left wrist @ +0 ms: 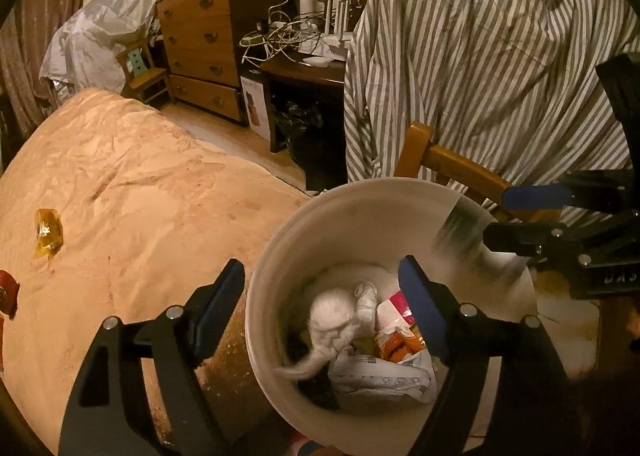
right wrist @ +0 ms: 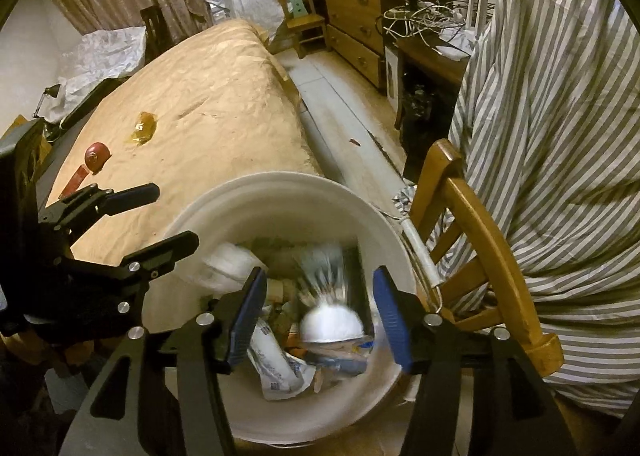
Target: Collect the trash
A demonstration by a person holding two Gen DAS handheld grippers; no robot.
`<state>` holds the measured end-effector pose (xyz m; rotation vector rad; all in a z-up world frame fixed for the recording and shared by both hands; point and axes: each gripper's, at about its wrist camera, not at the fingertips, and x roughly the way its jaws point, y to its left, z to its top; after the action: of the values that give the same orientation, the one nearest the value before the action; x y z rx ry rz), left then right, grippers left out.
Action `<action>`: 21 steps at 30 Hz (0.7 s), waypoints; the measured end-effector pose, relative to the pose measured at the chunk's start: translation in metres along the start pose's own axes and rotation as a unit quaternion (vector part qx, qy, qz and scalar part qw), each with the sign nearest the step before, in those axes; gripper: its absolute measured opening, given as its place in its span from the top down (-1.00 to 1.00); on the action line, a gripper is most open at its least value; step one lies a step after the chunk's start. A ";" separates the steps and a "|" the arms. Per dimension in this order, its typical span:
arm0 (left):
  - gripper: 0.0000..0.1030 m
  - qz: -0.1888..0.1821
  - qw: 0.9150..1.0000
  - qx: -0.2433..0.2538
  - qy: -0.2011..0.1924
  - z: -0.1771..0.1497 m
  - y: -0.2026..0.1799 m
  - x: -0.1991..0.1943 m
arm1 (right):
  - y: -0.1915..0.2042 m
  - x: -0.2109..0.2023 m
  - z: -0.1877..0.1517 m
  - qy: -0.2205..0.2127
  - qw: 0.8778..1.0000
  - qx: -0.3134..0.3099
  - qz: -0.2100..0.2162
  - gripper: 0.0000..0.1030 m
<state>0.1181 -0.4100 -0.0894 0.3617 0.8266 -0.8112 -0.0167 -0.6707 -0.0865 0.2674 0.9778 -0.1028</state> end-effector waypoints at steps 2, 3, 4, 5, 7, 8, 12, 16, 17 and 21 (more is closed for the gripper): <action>-0.51 0.003 1.000 -0.003 -0.001 0.000 0.003 0.000 | 0.002 -0.001 0.000 -0.002 1.000 0.000 0.002 -0.11; -0.52 0.003 1.000 -0.005 -0.001 0.000 0.004 -0.001 | 0.004 -0.002 0.000 -0.004 1.000 -0.001 0.003 -0.11; -0.53 0.004 1.000 -0.007 -0.002 0.000 0.005 -0.001 | 0.005 -0.003 0.000 -0.007 1.000 -0.001 0.004 -0.12; -0.53 0.005 1.000 -0.008 -0.003 0.000 0.006 -0.002 | 0.005 -0.005 0.000 -0.009 1.000 -0.001 0.004 -0.12; -0.55 0.006 1.000 -0.008 -0.006 -0.002 0.007 -0.007 | 0.007 -0.011 0.000 -0.019 1.000 0.000 0.007 -0.13; -0.56 0.005 1.000 -0.008 -0.008 -0.003 0.007 -0.009 | 0.008 -0.014 -0.001 -0.024 1.000 -0.001 0.006 -0.15; -0.67 0.006 1.000 -0.006 -0.029 -0.008 0.009 -0.028 | 0.017 -0.038 -0.008 -0.064 0.998 -0.001 0.004 -0.28; -0.88 0.009 0.997 0.001 -0.073 -0.023 0.016 -0.065 | 0.040 -0.080 -0.030 -0.136 0.990 -0.021 -0.022 -0.53; -0.88 0.009 0.996 0.001 -0.084 -0.028 0.018 -0.074 | 0.046 -0.090 -0.037 -0.154 0.987 -0.025 -0.031 -0.60; -0.89 0.011 0.992 -0.010 -0.125 -0.052 0.026 -0.115 | 0.070 -0.136 -0.083 -0.225 0.972 -0.031 -0.062 -0.80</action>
<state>0.0646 -0.3064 -0.0350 0.2440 0.5948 -0.8092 -0.1450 -0.5854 -0.0057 0.1160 0.5440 -0.2361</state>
